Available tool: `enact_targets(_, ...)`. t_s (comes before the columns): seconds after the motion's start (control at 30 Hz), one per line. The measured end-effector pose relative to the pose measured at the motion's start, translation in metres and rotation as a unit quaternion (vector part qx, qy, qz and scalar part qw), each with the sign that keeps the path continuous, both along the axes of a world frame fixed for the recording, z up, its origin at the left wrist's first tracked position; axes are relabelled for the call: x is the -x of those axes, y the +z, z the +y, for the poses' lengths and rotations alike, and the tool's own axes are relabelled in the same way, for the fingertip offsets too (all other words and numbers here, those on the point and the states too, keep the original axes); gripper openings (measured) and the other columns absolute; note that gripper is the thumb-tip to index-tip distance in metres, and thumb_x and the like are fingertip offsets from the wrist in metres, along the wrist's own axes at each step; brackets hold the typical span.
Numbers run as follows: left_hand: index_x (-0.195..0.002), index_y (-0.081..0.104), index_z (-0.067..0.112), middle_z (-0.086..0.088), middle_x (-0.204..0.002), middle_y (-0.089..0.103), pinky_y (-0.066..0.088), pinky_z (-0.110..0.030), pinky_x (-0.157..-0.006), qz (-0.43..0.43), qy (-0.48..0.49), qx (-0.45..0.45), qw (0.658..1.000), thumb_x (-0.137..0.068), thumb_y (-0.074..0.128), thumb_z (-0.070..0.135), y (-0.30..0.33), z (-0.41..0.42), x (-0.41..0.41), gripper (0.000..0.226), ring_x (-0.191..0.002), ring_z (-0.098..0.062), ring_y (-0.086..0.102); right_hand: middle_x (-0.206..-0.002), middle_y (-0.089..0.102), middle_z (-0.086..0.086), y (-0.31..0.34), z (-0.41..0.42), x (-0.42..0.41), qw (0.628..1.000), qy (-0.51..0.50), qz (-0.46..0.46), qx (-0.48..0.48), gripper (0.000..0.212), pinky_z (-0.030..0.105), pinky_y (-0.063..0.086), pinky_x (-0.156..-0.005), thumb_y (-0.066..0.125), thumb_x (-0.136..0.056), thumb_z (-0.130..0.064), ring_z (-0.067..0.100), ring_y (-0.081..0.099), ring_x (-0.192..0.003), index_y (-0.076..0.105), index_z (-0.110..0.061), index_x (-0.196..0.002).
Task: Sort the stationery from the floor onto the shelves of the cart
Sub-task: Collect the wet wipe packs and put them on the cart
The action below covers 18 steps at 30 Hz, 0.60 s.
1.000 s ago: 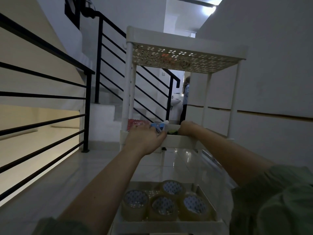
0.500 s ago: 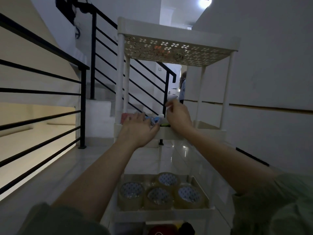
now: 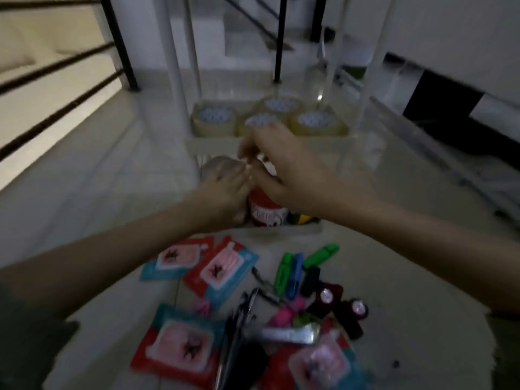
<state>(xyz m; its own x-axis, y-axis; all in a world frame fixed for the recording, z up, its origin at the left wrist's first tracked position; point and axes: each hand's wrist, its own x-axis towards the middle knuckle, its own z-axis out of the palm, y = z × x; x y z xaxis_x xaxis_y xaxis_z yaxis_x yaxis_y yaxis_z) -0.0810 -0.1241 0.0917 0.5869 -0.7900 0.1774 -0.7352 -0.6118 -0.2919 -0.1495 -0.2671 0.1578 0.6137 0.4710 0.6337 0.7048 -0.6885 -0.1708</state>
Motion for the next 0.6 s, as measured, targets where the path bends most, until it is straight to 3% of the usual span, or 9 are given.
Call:
enact_targets(0.03, -0.145, 0.024, 0.0, -0.022, -0.152, 0.023, 0.021, -0.05, -0.115, 0.082, 0.023, -0.096, 0.992, -0.091, 0.043, 0.037, -0.017, 0.002, 0.012, 0.068, -0.142, -0.034, 0.023, -0.084, 0.049, -0.002, -0.022, -0.011, 0.002, 0.995, -0.024, 0.08, 0.047, 0.009, 0.02, 0.03, -0.068, 0.048, -0.084, -0.008, 0.013, 0.039, -0.076, 0.056, -0.006, -0.088)
enact_targets(0.1, -0.148, 0.004, 0.004, -0.017, -0.158, 0.001, 0.011, -0.036, -0.117, 0.249, 0.086, -0.254, 0.931, -0.094, 0.041, 0.044, -0.046, 0.014, 0.042, 0.077, -0.146, -0.028, 0.006, -0.088, 0.053, -0.001, -0.057, -0.031, 0.01, 0.941, -0.066, 0.282, 0.176, 0.006, 0.025, 0.034, -0.071, 0.05, -0.091, -0.011, 0.01, 0.043, -0.076, 0.054, -0.015, -0.092)
enact_targets(0.13, -0.148, 0.001, 0.003, -0.017, -0.158, -0.001, 0.013, -0.033, -0.117, 0.303, 0.118, -0.287, 0.901, -0.094, 0.04, 0.046, -0.056, 0.017, 0.051, 0.079, -0.146, -0.027, 0.007, -0.1, 0.057, 0.003, -0.069, -0.041, 0.011, 0.896, -0.092, 0.377, 0.217, 0.012, 0.025, 0.037, -0.074, 0.051, -0.093, -0.015, 0.012, 0.05, -0.085, 0.055, -0.014, -0.104)
enact_targets(0.2, -0.148, 0.0, 0.003, -0.017, -0.157, 0.003, 0.019, -0.034, -0.117, 0.373, 0.145, -0.316, 0.86, -0.094, 0.038, 0.048, -0.079, 0.017, 0.06, 0.08, -0.145, -0.028, 0.014, -0.129, 0.051, 0.01, -0.086, -0.056, 0.017, 0.799, -0.136, 0.515, 0.278, 0.045, 0.029, 0.042, -0.088, 0.055, -0.093, -0.028, 0.022, 0.052, -0.112, 0.042, -0.012, -0.132)
enact_targets(0.3, -0.147, 0.011, 0.004, -0.019, -0.153, 0.02, 0.03, -0.038, -0.112, 0.409, 0.151, -0.308, 0.845, -0.093, 0.041, 0.047, -0.109, 0.01, 0.07, 0.075, -0.138, -0.031, 0.031, -0.148, 0.032, 0.01, -0.111, -0.07, 0.026, 0.688, -0.164, 0.616, 0.348, 0.077, 0.031, 0.036, -0.102, 0.06, -0.087, -0.041, 0.027, 0.038, -0.132, 0.018, -0.017, -0.148)
enact_targets(0.4, -0.145, 0.014, 0.002, -0.02, -0.147, 0.028, 0.035, -0.041, -0.107, 0.405, 0.144, -0.264, 0.864, -0.094, 0.043, 0.044, -0.125, -0.003, 0.078, 0.073, -0.133, -0.034, 0.036, -0.156, 0.021, 0.005, -0.129, -0.076, 0.034, 0.654, -0.16, 0.637, 0.375, 0.085, 0.03, 0.029, -0.109, 0.061, -0.086, -0.044, 0.024, 0.029, -0.14, 0.011, -0.017, -0.15)
enact_targets(0.53, -0.148, -0.002, 0.008, -0.019, -0.15, 0.017, 0.033, -0.045, -0.108, 0.4, 0.109, -0.207, 0.886, -0.094, 0.041, 0.042, -0.138, -0.022, 0.092, 0.077, -0.137, -0.035, 0.024, -0.151, 0.031, 0.01, -0.145, -0.075, 0.044, 0.647, -0.163, 0.653, 0.358, 0.08, 0.03, 0.036, -0.101, 0.059, -0.087, -0.043, 0.028, 0.037, -0.133, 0.015, -0.017, -0.149)
enact_targets(0.6, -0.149, -0.009, 0.019, -0.021, -0.155, 0.003, 0.029, -0.05, -0.11, 0.414, 0.093, -0.221, 0.878, -0.096, 0.038, 0.042, -0.145, -0.026, 0.102, 0.074, -0.141, -0.039, 0.013, -0.147, 0.031, 0.015, -0.154, -0.073, 0.051, 0.648, -0.169, 0.643, 0.372, 0.071, 0.031, 0.038, -0.096, 0.052, -0.092, -0.042, 0.031, 0.041, -0.128, 0.017, -0.017, -0.149)
